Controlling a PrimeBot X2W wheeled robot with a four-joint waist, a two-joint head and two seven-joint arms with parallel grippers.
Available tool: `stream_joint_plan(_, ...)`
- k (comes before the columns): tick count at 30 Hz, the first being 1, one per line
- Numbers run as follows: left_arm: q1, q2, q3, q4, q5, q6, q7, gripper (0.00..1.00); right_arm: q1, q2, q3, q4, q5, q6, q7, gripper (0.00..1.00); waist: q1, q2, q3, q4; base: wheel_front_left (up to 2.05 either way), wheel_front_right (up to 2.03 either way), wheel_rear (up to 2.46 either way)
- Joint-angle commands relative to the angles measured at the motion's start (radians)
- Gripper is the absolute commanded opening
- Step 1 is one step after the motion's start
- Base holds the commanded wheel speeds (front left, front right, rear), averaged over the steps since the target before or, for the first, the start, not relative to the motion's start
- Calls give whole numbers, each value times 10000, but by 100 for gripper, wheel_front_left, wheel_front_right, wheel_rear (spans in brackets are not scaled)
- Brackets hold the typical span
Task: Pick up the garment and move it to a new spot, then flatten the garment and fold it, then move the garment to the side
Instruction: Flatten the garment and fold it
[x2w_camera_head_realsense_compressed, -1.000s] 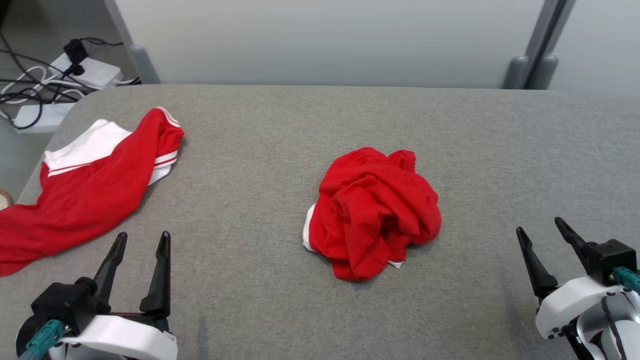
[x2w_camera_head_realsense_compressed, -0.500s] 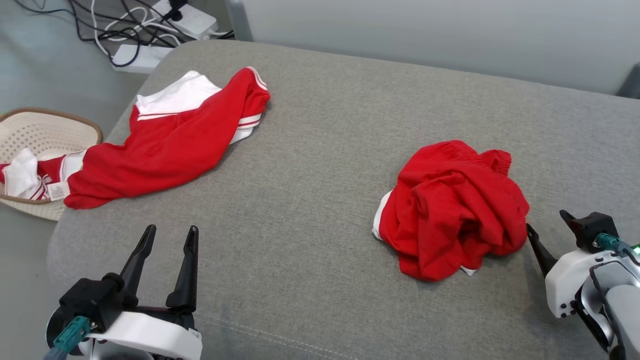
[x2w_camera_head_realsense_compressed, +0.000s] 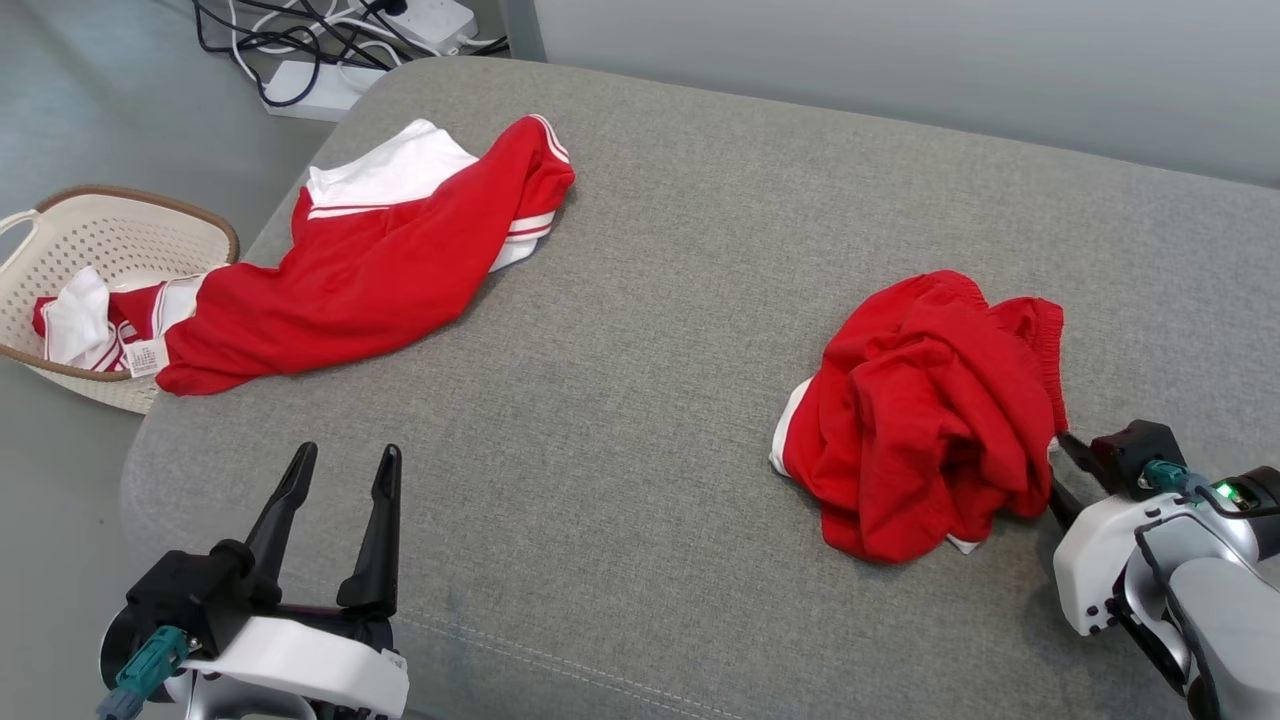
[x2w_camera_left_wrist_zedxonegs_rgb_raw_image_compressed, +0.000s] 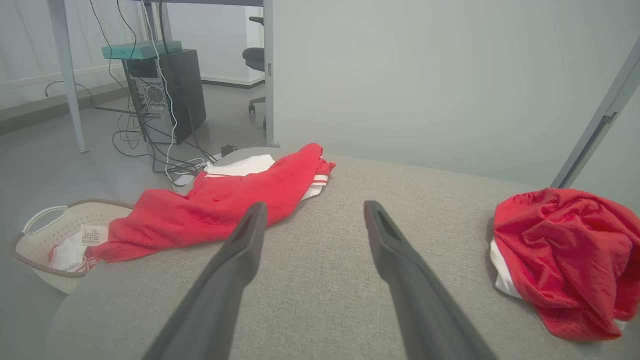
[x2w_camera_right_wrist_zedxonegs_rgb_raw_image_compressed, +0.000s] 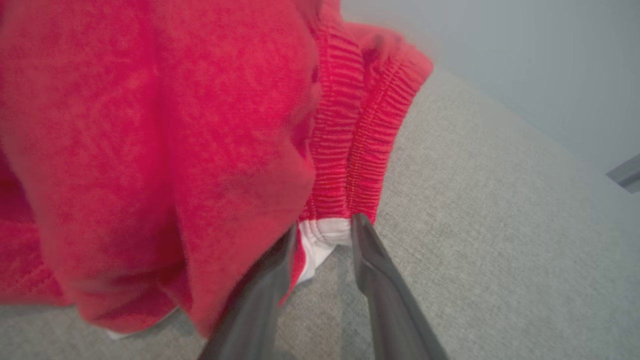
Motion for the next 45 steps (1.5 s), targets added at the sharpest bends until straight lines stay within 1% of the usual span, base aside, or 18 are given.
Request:
stream_joint_plan(1,-515,186,401,-172,29,-71,-115,100,-142,-121,308,-104,265,40,-124,0,0,0,7,-95,0,0,0)
stream_joint_plan(7,-664,177,354,-65,41,-135,-179,100,-365,-358,1215,-267,1089,40,-158,0,0,0,20,-334,0,0,0)
stream_joint_plan(11,-627,182,355,-11,28,-128,-225,100,-267,-582,1705,-972,2226,40,-80,0,0,0,-33,-534,0,0,0)
stream_joint_plan(13,-582,195,379,-12,13,-118,-257,100,-123,-744,1774,-1760,3373,40,205,0,0,0,-51,-676,0,0,0)
stream_joint_plan(15,-536,220,395,1,-7,-116,-268,100,63,-1024,1717,-2861,4901,40,763,0,0,0,-69,-841,0,0,0)
stream_joint_plan(19,-511,253,413,-2,-33,-123,-294,100,325,-2037,1236,-5132,7752,40,1951,0,0,0,-68,-1202,0,0,0)
stream_joint_plan(20,-522,259,408,-3,-26,-123,-299,100,385,-2279,1014,-5499,8329,40,2165,0,0,0,-69,-1284,0,0,0)
stream_joint_plan(21,-522,259,408,-3,-26,-123,-299,100,385,-2279,1014,-5499,8329,40,2165,0,0,0,-69,-1284,0,0,0)
stream_joint_plan(24,-592,239,338,-1,-15,-163,-296,100,663,-2675,197,-6042,9921,40,2496,0,0,0,-60,-1442,0,0,0)
stream_joint_plan(26,-680,202,258,20,-1,-206,-290,100,909,-2776,-381,-5896,10783,40,2498,0,0,0,-37,-1483,0,0,0)
stream_joint_plan(29,-807,148,138,85,33,-256,-277,100,1298,-2865,-813,-5222,11341,40,2416,0,0,0,-13,-1485,0,0,0)
stream_joint_plan(32,-898,106,48,156,48,-295,-268,100,1647,-2777,-719,-4432,11354,40,2466,0,0,0,24,-1474,0,0,0)
stream_joint_plan(35,-952,89,6,222,53,-307,-271,100,1783,-2528,-1028,-3423,11437,40,1856,0,0,0,26,-1480,0,0,0)
stream_joint_plan(38,-978,110,-14,252,65,-305,-263,100,1693,-2283,-958,-2279,11003,40,1348,0,0,0,25,-1508,0,0,0)
stream_joint_plan(41,-995,139,-9,257,61,-292,-252,100,1501,-1982,-686,-1556,10498,40,1098,0,0,0,23,-1542,0,0,0)
stream_joint_plan(42,-997,150,1,255,55,-285,-251,100,1431,-1860,-604,-1511,10375,40,1023,6,0,0,17,-1554,0,0,0)
stream_joint_plan(44,-980,176,35,239,31,-264,-252,100,1341,-1689,-510,-1550,10219,40,862,78,0,0,-3,-1599,0,0,0)
stream_joint_plan(45,-961,196,51,229,25,-249,-248,100,1302,-1667,-465,-1607,10108,40,731,100,0,0,-14,-1625,0,0,0)
